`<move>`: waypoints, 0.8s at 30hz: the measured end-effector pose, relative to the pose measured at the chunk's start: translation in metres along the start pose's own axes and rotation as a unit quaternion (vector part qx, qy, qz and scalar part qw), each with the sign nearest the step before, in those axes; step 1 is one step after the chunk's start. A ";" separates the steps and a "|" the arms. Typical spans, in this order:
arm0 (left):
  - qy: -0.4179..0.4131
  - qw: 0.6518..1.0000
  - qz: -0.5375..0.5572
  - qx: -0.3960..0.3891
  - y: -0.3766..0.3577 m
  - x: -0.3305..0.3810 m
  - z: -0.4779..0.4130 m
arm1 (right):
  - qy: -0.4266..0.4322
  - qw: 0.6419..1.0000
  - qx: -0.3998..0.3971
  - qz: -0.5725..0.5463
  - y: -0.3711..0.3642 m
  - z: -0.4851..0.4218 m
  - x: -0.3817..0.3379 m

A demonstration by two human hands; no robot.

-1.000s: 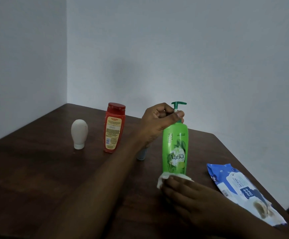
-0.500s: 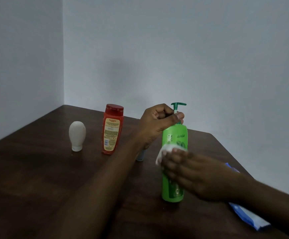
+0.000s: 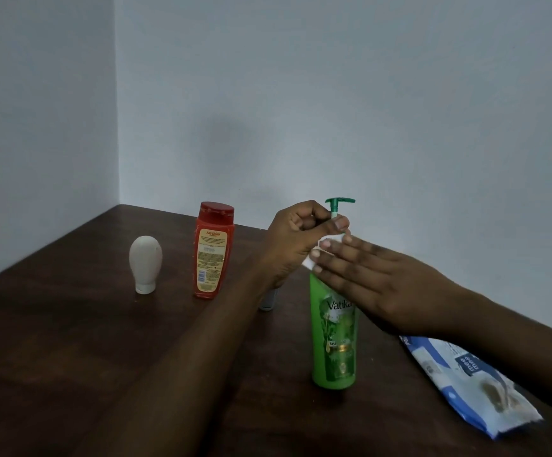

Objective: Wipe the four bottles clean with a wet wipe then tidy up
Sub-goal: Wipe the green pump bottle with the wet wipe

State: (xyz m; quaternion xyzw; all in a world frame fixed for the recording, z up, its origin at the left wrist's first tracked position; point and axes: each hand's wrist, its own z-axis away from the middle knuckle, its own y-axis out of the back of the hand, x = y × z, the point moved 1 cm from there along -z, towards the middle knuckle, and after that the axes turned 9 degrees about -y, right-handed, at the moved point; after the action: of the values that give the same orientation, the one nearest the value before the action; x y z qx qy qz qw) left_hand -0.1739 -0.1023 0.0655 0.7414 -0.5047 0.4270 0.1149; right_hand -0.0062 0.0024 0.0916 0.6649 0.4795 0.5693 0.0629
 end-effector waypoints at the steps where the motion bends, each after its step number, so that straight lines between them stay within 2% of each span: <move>1: -0.005 1.000 0.003 -0.002 0.000 0.000 0.000 | -0.010 1.000 0.004 -0.003 -0.002 0.003 -0.005; 3: -0.023 1.000 0.010 -0.003 0.000 -0.002 -0.001 | -0.001 1.000 -0.006 -0.016 -0.009 0.016 -0.023; 7: -0.029 0.999 0.012 0.004 0.002 -0.004 -0.001 | 0.143 0.988 -0.060 -0.003 -0.021 0.047 -0.059; 9: -0.028 1.000 0.014 -0.001 0.001 -0.003 -0.001 | 0.167 0.984 -0.064 0.012 -0.020 0.048 -0.060; 12: -0.026 0.999 0.024 -0.010 -0.003 -0.001 0.000 | 0.135 0.990 -0.044 -0.004 -0.017 0.036 -0.046; 17: -0.021 1.000 0.005 -0.013 -0.005 0.000 0.000 | -0.010 1.000 0.012 -0.005 0.002 0.011 -0.003; 19: -0.026 1.000 -0.008 -0.015 -0.004 0.000 -0.001 | -0.039 0.999 0.029 0.001 0.003 0.011 0.000; 21: -0.026 0.999 0.017 -0.020 -0.005 -0.003 -0.001 | -0.040 0.999 0.029 -0.007 -0.003 0.019 -0.012; 24: -0.027 0.999 0.037 -0.025 -0.006 -0.005 -0.002 | 0.061 0.998 -0.014 -0.001 -0.017 0.036 -0.040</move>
State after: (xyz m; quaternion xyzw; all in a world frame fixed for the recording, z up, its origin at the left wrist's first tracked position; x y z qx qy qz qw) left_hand -0.1704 -0.0954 0.0644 0.7303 -0.5453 0.3983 0.1036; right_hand 0.0182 -0.0006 0.0405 0.6280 0.4749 0.6149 0.0432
